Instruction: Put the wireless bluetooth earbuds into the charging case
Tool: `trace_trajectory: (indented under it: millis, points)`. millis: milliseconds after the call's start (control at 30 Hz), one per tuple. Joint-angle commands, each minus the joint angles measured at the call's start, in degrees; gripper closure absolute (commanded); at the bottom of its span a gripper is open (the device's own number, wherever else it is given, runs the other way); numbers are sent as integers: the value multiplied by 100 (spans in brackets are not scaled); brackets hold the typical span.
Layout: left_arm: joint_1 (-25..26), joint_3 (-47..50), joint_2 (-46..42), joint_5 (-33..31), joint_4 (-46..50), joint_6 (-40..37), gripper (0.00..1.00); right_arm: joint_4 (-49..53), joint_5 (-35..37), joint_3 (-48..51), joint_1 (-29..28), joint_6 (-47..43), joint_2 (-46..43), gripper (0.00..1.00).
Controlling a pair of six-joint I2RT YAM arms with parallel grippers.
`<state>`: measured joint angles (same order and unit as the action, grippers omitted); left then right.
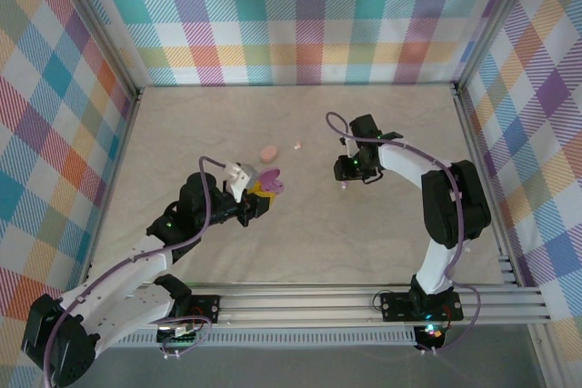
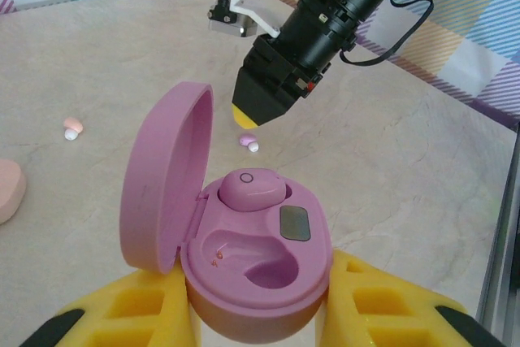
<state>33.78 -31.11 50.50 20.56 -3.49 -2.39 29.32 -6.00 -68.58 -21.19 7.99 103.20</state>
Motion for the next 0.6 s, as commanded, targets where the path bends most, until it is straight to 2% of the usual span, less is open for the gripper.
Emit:
trace_trajectory:
  millis: [0,567]
  points:
    - [67,-277,44,160,-339,-92,91,-233,-230,51,62,-508,152,61]
    - [85,-366,245,199,-310,-174,92,527,-94,-372,97,-587,550,62]
